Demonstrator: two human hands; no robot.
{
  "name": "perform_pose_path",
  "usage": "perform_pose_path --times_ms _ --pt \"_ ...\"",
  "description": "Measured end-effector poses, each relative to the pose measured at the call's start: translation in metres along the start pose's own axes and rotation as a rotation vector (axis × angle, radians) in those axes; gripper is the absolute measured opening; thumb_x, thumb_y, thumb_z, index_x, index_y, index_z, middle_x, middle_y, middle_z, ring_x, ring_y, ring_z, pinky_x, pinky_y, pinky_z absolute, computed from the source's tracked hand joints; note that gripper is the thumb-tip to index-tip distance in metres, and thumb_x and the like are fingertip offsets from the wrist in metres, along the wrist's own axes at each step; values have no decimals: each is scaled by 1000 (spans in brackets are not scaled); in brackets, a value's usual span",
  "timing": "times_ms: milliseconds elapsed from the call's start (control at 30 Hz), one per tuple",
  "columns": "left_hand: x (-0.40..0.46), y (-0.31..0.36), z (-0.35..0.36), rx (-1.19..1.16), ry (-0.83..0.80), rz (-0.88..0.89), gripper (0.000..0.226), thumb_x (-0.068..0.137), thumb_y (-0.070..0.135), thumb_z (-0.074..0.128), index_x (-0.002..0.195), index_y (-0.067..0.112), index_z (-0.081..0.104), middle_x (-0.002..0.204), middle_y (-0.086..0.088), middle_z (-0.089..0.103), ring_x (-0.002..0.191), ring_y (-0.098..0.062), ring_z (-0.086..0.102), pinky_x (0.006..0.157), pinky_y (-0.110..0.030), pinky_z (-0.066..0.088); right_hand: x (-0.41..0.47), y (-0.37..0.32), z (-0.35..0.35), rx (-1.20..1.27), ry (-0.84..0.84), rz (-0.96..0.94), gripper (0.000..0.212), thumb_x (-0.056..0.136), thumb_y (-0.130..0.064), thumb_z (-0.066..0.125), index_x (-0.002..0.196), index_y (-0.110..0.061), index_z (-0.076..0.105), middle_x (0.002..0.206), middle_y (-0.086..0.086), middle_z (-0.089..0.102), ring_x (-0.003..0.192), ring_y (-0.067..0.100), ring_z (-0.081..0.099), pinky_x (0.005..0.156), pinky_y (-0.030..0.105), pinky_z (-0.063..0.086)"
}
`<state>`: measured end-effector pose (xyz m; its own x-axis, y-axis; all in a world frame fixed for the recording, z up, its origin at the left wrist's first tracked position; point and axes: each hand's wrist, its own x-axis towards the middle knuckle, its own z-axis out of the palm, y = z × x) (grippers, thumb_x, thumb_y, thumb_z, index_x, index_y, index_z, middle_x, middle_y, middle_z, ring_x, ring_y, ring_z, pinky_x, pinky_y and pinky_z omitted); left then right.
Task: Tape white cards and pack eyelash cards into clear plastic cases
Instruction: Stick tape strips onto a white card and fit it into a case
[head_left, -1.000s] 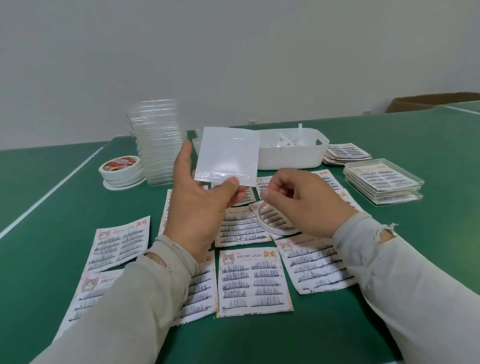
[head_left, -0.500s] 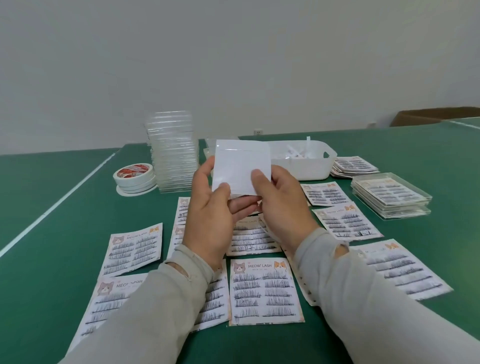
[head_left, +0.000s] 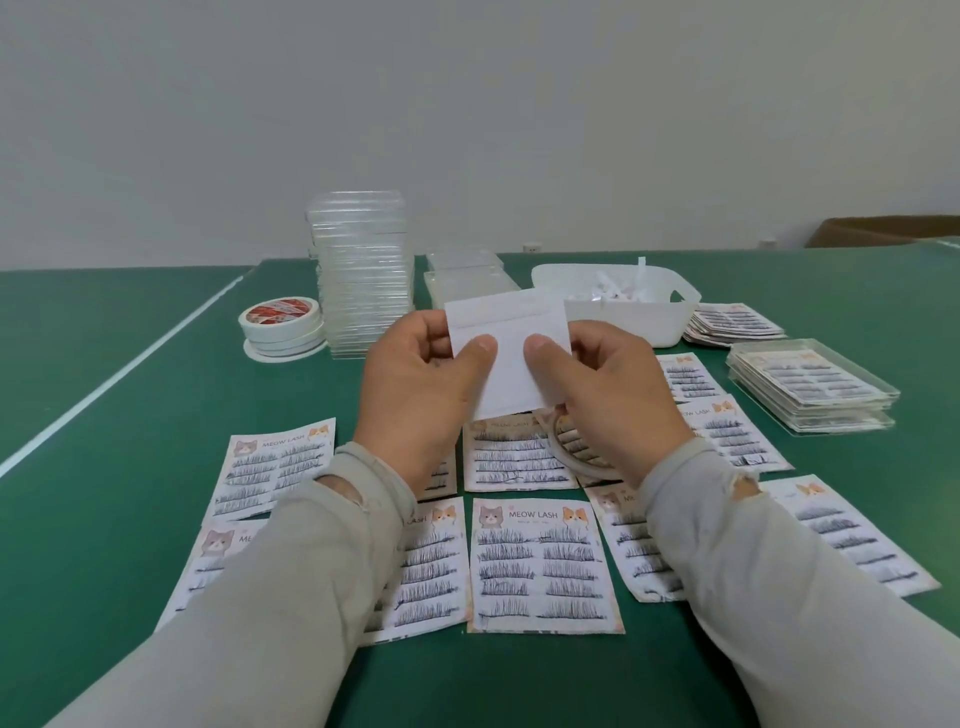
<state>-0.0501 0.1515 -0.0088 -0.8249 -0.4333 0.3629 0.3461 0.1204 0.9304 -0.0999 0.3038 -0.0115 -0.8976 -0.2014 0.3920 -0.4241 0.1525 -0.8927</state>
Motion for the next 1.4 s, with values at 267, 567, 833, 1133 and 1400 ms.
perform_pose_path --times_ms 267,567,833,1133,1400 --pt "-8 -3 4 263 69 153 22 88 14 76 87 33 65 76 18 69 67 6 61 63 -9 50 -3 0 0 -545 136 -150 54 89 -45 69 55 -23 34 48 -8 39 50 11 39 50 30 27" --pt "-4 -1 2 96 41 -74 18 92 8 70 101 22 77 88 4 78 85 -16 74 78 -37 64 0 -5 -11 -681 145 -126 53 102 -45 49 56 -22 35 50 -6 41 50 15 40 50 29 22" --pt "-6 1 7 -62 -37 -144 9 92 7 71 96 14 76 91 -12 77 79 -21 75 69 -33 63 1 -1 -10 309 -159 210 26 87 -23 76 111 -14 73 107 1 78 102 23 74 96 46 56" --pt "-6 0 6 -7 1 -103 16 97 19 66 84 12 72 91 -21 71 71 -19 63 71 -40 59 1 3 -8 385 -224 243 32 81 -26 74 109 -11 77 109 5 78 104 25 74 101 47 53" --pt "-10 -2 7 127 23 42 11 98 18 63 92 23 70 83 -3 71 71 -7 62 66 -24 56 2 3 -12 413 -225 257 26 88 -15 73 113 -10 74 111 6 77 108 24 72 103 47 52"
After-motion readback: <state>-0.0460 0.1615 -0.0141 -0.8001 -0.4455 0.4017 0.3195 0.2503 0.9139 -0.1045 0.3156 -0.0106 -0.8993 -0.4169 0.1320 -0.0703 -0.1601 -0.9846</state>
